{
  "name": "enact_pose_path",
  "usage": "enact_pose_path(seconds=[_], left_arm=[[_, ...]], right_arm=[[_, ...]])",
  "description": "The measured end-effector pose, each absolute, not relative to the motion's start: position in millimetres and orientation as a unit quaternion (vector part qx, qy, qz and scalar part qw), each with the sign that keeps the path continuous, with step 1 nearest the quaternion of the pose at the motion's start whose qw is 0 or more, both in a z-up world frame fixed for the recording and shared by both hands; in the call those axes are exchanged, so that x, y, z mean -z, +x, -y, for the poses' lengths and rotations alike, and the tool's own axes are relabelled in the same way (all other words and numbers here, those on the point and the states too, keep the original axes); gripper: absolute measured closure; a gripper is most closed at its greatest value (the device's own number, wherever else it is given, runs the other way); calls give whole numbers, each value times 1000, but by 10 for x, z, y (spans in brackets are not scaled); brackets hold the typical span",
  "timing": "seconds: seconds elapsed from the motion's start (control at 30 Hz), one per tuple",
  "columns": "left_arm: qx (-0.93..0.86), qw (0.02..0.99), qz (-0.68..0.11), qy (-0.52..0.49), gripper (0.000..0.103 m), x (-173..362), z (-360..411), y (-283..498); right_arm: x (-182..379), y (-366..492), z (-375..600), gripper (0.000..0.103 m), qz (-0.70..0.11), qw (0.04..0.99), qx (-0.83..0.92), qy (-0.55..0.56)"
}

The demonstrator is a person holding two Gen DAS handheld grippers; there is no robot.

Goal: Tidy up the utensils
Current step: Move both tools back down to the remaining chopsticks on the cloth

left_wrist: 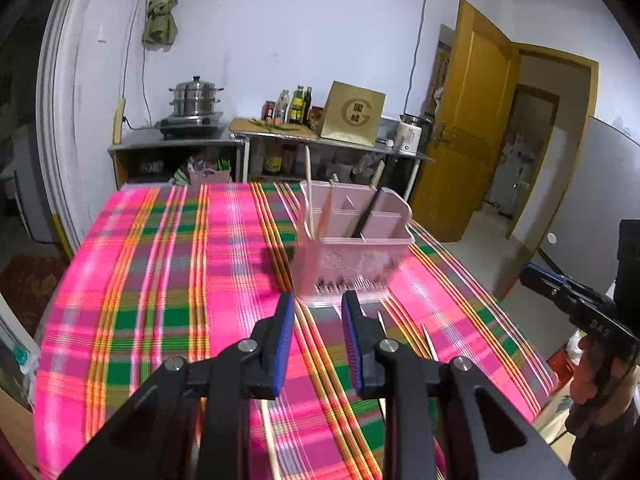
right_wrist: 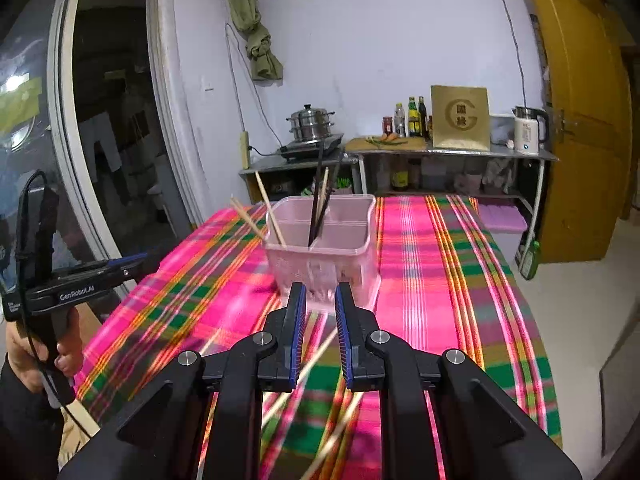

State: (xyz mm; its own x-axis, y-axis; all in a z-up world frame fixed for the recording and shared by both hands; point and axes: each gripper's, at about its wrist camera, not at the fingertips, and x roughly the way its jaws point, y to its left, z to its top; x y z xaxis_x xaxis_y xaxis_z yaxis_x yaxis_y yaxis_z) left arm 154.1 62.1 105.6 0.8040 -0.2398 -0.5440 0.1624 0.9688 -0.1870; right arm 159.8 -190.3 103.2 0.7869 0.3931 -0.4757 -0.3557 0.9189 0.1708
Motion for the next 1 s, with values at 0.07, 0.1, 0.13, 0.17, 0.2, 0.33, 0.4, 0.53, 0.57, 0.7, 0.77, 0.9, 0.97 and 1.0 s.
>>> enact_pose_path(seconds=[0.07,0.1,0.13,0.17,0.2,0.33,0.4,0.53,0.57,0.7,0.77,0.9,0.97,1.0], left_arm=[[109,946,-297,-67,78,-964,-583,1436],[111,946,-299,-67,78,-926,-569,1390],[112,945,-300,-67,78,-889,-548,1345],[114,944,-302,-68,78,-845,-529,1298],[116,943,-305,-69,78,-799,-511,1258],[116,940,-313,-71,78,-648,-466,1113],[115,938,-319,-71,78,-569,-455,1063],[112,935,-331,-66,78,-433,-417,986],[114,933,-335,-67,78,-405,-401,968],[118,929,-345,-66,78,-330,-349,978],[120,927,-349,-66,78,-311,-326,1001],[123,924,-355,-64,78,-279,-275,1065],[120,924,-356,-63,78,-269,-269,1090],[118,925,-357,-63,78,-266,-279,1106]], right_arm=[[-955,1497,1932,87,-265,943,-199,40],[-930,1458,1946,87,-266,942,-198,41],[-889,1410,1955,87,-269,942,-196,41],[-854,1373,1966,87,-271,942,-195,42],[-812,1334,1980,87,-274,941,-194,43],[-652,1237,2055,87,-288,937,-188,55],[-571,1204,2094,87,-297,935,-184,63],[-461,1172,2117,87,-309,932,-180,67],[-435,1169,2125,87,-311,931,-179,68],[-349,1173,2133,87,-320,928,-178,72],[-325,1161,2130,87,-323,927,-178,71],[-300,1210,2120,87,-328,925,-179,72],[-281,1245,2108,87,-332,923,-179,73],[-272,1264,2098,87,-334,922,-180,73]])
